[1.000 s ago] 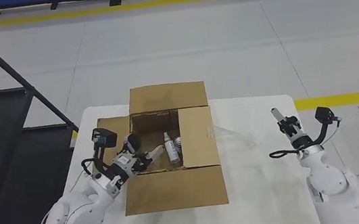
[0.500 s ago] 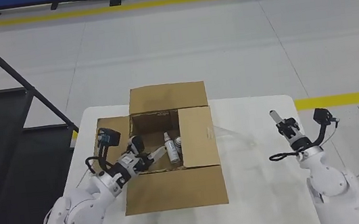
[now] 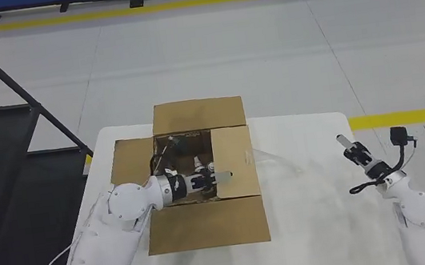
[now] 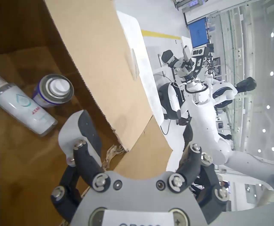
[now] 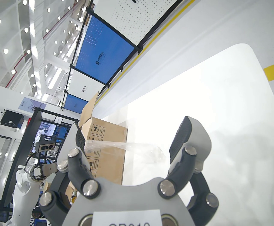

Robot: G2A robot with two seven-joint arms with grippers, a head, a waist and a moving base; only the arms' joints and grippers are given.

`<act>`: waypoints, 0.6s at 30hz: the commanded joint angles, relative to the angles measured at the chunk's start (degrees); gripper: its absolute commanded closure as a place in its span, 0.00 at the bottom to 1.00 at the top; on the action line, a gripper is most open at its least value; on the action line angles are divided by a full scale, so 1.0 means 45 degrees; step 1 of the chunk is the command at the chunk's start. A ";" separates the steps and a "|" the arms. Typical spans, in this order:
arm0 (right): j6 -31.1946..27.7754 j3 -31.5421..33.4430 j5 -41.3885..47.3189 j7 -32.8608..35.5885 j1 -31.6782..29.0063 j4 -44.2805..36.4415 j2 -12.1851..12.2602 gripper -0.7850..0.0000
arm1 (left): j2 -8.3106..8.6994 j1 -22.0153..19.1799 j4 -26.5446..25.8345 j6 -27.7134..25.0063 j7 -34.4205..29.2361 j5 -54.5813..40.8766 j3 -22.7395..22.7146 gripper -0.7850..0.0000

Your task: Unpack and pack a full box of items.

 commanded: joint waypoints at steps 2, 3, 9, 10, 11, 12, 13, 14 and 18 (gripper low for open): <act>-0.0177 0.0080 -0.0015 0.0070 0.0195 0.0330 0.0112 0.00 | -0.0195 -0.0458 0.0861 0.0120 -0.0147 -0.0725 0.0486 0.00; -0.0226 0.0099 0.0004 0.0104 0.0243 0.0410 0.0147 0.00 | -0.0257 -0.0581 0.1136 0.0071 -0.0077 -0.0885 0.0615 0.00; -0.1807 -0.0264 0.0052 0.3183 0.0439 0.0600 0.0485 0.00 | -0.0535 -0.1015 0.1920 -0.0661 0.0554 -0.1426 0.1097 0.00; -0.2101 -0.0367 0.0058 0.3802 0.0468 0.0612 0.0547 0.00 | -0.0548 -0.1023 0.1936 -0.0765 0.0664 -0.1479 0.1083 0.00; -0.2398 -0.0522 0.0108 0.4437 0.0494 0.0609 0.0598 0.00 | -0.0553 -0.1012 0.1920 -0.0876 0.0822 -0.1496 0.1047 0.00; -0.2696 -0.0638 0.0249 0.4897 0.0515 0.0599 0.0643 0.00 | -0.0555 -0.0986 0.1872 -0.0950 0.0892 -0.1521 0.1021 0.00; -0.2957 -0.0752 0.0474 0.5326 0.0530 0.0620 0.0681 0.00 | -0.0553 -0.0970 0.1764 -0.1032 0.0961 -0.1575 0.0971 0.00; -0.3220 -0.0936 0.0847 0.5875 0.0551 0.0646 0.0709 0.00 | -0.0547 -0.0930 0.1652 -0.1107 0.1050 -0.1615 0.0915 0.00; -0.3204 -0.2107 0.2481 0.7231 0.0558 0.0393 0.0816 0.00 | -0.0526 -0.0824 0.1152 -0.1121 0.1316 -0.1491 0.0796 0.00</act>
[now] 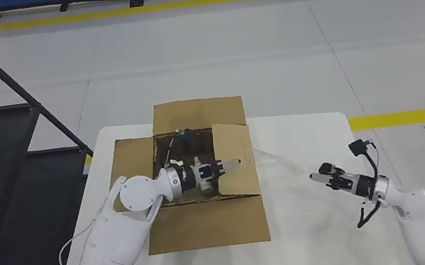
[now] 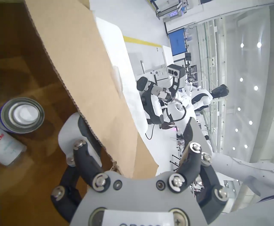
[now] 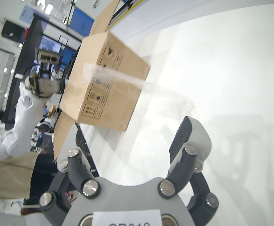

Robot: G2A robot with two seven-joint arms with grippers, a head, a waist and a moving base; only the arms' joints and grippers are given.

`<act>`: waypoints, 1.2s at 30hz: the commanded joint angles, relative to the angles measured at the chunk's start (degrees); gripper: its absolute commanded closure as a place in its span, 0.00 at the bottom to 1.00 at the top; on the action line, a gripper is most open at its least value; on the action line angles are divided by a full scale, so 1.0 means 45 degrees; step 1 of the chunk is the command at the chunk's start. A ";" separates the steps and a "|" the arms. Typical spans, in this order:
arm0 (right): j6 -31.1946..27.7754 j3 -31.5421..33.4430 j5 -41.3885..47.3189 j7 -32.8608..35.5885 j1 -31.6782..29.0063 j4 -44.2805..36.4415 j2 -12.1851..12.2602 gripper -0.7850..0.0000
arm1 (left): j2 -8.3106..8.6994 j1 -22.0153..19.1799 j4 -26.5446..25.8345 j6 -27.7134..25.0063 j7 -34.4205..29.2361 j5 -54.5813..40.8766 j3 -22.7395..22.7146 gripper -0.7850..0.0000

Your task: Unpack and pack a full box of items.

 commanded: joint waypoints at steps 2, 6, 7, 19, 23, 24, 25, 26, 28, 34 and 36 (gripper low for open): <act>0.0555 -0.1033 0.1228 0.0307 -0.0066 -0.0221 0.0118 0.00 | -0.0009 0.0040 -0.0303 0.0052 0.0214 0.0037 -0.0033 0.00; 0.0473 -0.2072 0.2456 0.0224 0.0049 0.0148 0.0224 0.00 | -0.0074 -0.0069 -0.0536 0.0095 0.0429 0.0080 0.0081 0.00; 0.0438 -0.2320 0.2711 0.0189 0.0103 0.0307 0.0235 0.00 | -0.0096 -0.0111 -0.0582 0.0101 0.0485 0.0116 0.0133 0.00; -0.0494 -0.4497 0.4651 -0.1597 0.0842 0.2100 0.0078 0.00 | -0.0408 -0.0828 -0.0394 0.0196 0.0603 0.0200 0.0799 0.00; -0.0494 -0.4497 0.4651 -0.1597 0.0842 0.2100 0.0078 0.00 | -0.0472 -0.0936 -0.0326 0.0100 0.0765 0.0194 0.0836 0.00; -0.0494 -0.4497 0.4651 -0.1597 0.0842 0.2100 0.0078 0.00 | -0.0481 -0.0949 -0.0316 0.0095 0.0798 0.0201 0.0830 0.00; -0.0494 -0.4497 0.4651 -0.1597 0.0842 0.2100 0.0078 0.00 | -0.0490 -0.0960 -0.0312 0.0094 0.0824 0.0212 0.0830 0.00; -0.0494 -0.4497 0.4651 -0.1597 0.0842 0.2100 0.0078 0.00 | -0.0502 -0.0976 -0.0320 0.0095 0.0834 0.0215 0.0836 0.00; -0.0334 -0.4571 0.4735 -0.1787 0.0726 0.1950 0.0058 0.00 | -0.0531 -0.1006 -0.0322 0.0094 0.0861 0.0204 0.0864 0.00; -0.0001 -0.5562 0.5287 -0.2323 0.0791 0.1676 -0.0196 0.00 | -0.0655 -0.1182 -0.0240 0.0136 0.0894 0.0244 0.1081 0.00; -0.0158 -0.5903 0.5407 -0.2447 0.0934 0.1822 -0.0292 0.00 | -0.0699 -0.1264 -0.0198 0.0166 0.0883 0.0246 0.1147 0.00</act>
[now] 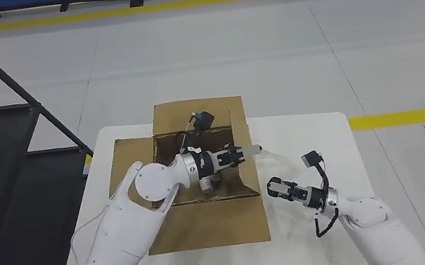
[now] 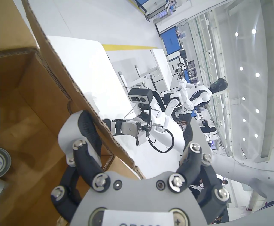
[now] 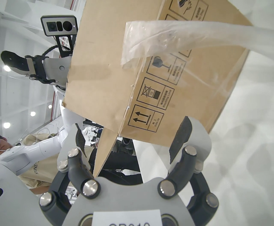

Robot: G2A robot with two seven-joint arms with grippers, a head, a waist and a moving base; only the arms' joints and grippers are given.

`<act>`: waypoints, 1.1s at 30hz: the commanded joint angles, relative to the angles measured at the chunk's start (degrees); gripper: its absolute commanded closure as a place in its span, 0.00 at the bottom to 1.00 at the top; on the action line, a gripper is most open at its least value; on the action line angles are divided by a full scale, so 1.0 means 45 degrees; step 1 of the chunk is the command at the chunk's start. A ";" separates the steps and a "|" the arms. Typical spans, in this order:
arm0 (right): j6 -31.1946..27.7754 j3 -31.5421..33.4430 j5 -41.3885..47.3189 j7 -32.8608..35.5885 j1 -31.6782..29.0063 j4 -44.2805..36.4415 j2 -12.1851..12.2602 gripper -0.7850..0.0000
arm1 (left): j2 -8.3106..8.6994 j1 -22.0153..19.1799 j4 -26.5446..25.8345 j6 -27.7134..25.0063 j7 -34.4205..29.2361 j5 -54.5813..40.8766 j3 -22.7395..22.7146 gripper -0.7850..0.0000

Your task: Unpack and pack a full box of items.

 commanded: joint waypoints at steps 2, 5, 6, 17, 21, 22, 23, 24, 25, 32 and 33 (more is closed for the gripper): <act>-0.0356 -0.0396 0.0234 -0.0094 0.0199 0.0269 -0.0110 0.00 | -0.0061 -0.0114 0.0075 0.0019 0.0012 0.0007 0.0078 0.00; -0.0804 -0.0712 0.0648 0.0311 0.0357 0.0498 -0.0175 0.00 | -0.0110 -0.0189 0.0116 0.0009 0.0014 0.0005 0.0126 0.00; -0.0930 -0.0773 0.0751 0.0469 0.0418 0.0596 -0.0179 0.00 | -0.0125 -0.0202 0.0131 0.0007 0.0019 0.0002 0.0136 0.00; -0.1124 -0.1715 0.1213 0.0956 0.0438 0.0205 0.0106 0.00 | -0.0307 -0.0329 0.0285 -0.0059 -0.0111 0.0045 0.0412 0.00; -0.1745 -0.1494 0.1235 0.0335 0.0271 0.0251 0.0392 0.00 | -0.0394 -0.0415 0.0395 -0.0054 -0.0154 0.0062 0.0559 0.00; -0.1921 -0.1306 0.1253 0.0159 0.0184 0.0260 0.0502 0.00 | -0.0416 -0.0438 0.0417 -0.0051 -0.0158 0.0072 0.0594 0.00; -0.2122 -0.1055 0.1236 -0.0042 0.0081 0.0294 0.0623 0.00 | -0.0439 -0.0460 0.0442 -0.0053 -0.0158 0.0080 0.0631 0.00; -0.2327 -0.0760 0.1169 -0.0248 -0.0041 0.0338 0.0751 0.00 | -0.0463 -0.0484 0.0470 -0.0058 -0.0162 0.0089 0.0670 0.00; -0.2523 -0.0456 0.1171 -0.0444 -0.0197 0.0322 0.0876 0.00 | -0.0488 -0.0506 0.0501 -0.0064 -0.0154 0.0096 0.0711 0.00; -0.3502 0.1877 0.1601 -0.1447 -0.1804 -0.0369 0.1677 0.00 | -0.0726 -0.0685 0.0722 -0.0155 0.0040 0.0158 0.1121 0.00; -0.3502 0.2163 0.1652 -0.1521 -0.2036 -0.0550 0.1755 0.00 | -0.0771 -0.0717 0.0774 -0.0172 0.0112 0.0164 0.1194 0.00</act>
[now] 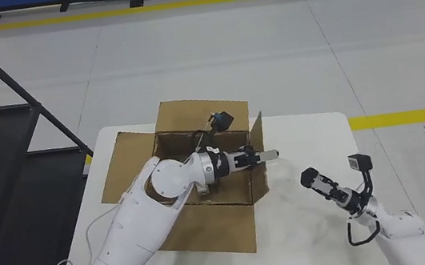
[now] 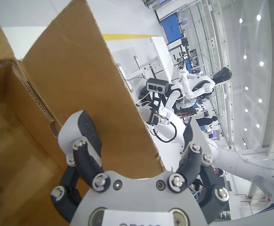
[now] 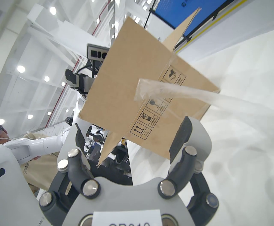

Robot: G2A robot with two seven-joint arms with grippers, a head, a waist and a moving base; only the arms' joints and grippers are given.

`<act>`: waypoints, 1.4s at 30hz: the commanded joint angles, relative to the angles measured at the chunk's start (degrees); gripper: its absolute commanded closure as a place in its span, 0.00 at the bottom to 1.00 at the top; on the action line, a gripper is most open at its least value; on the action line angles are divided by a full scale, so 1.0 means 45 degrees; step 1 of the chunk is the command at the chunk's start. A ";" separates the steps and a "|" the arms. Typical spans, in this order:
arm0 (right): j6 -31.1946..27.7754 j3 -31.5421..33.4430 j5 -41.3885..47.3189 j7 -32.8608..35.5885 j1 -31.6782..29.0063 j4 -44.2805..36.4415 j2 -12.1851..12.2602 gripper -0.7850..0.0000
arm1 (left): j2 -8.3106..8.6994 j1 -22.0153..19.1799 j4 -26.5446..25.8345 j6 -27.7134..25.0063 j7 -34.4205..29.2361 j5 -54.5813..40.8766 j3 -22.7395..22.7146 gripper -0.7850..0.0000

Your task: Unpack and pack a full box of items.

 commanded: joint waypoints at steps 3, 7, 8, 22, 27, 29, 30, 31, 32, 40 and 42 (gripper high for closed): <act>0.0002 0.1072 0.0094 -0.0351 -0.0928 -0.0711 0.0273 0.00 | -0.0212 -0.0128 0.0301 -0.0079 0.0282 0.0011 0.0370 0.00; 0.0002 0.1601 -0.0008 -0.0714 -0.1558 -0.1264 0.0407 0.00 | -0.0473 -0.0336 0.0800 -0.0118 0.0458 0.0044 0.0832 0.00; 0.0014 0.1701 -0.0048 -0.0801 -0.1664 -0.1337 0.0433 0.00 | -0.0540 -0.0393 0.0946 -0.0137 0.0490 0.0030 0.0933 0.00; 0.0493 0.1932 -0.0802 -0.1828 -0.1980 -0.1809 0.0535 0.00 | -0.1348 -0.1018 0.2785 -0.0374 0.0602 -0.0193 0.1820 0.00; 0.0638 0.1774 -0.0965 -0.2034 -0.1785 -0.1711 0.0527 0.00 | -0.1568 -0.1170 0.3253 -0.0449 0.0476 -0.0282 0.1943 0.00; 0.0840 0.1680 -0.1133 -0.2179 -0.1661 -0.1703 0.0516 0.00 | -0.1652 -0.1231 0.3459 -0.0541 0.0434 -0.0343 0.1949 0.00; 0.0917 0.1648 -0.1208 -0.2280 -0.1625 -0.1695 0.0509 0.00 | -0.1683 -0.1254 0.3534 -0.0587 0.0423 -0.0390 0.1932 0.00; 0.0966 0.1626 -0.1268 -0.2339 -0.1605 -0.1695 0.0504 0.00 | -0.1701 -0.1273 0.3580 -0.0613 0.0407 -0.0398 0.1924 0.00; 0.1009 0.1597 -0.1328 -0.2425 -0.1583 -0.1707 0.0498 0.00 | -0.1724 -0.1300 0.3629 -0.0666 0.0400 -0.0412 0.1901 0.00; 0.1444 0.1593 -0.2225 -0.2812 -0.1182 -0.2309 0.0528 0.00 | -0.1467 -0.1247 0.2817 -0.1119 0.0541 -0.0087 0.0924 0.00; 0.1614 0.1685 -0.2704 -0.3009 -0.1134 -0.2744 0.0550 0.00 | -0.1252 -0.1035 0.2345 -0.1134 0.0514 -0.0009 0.0382 0.00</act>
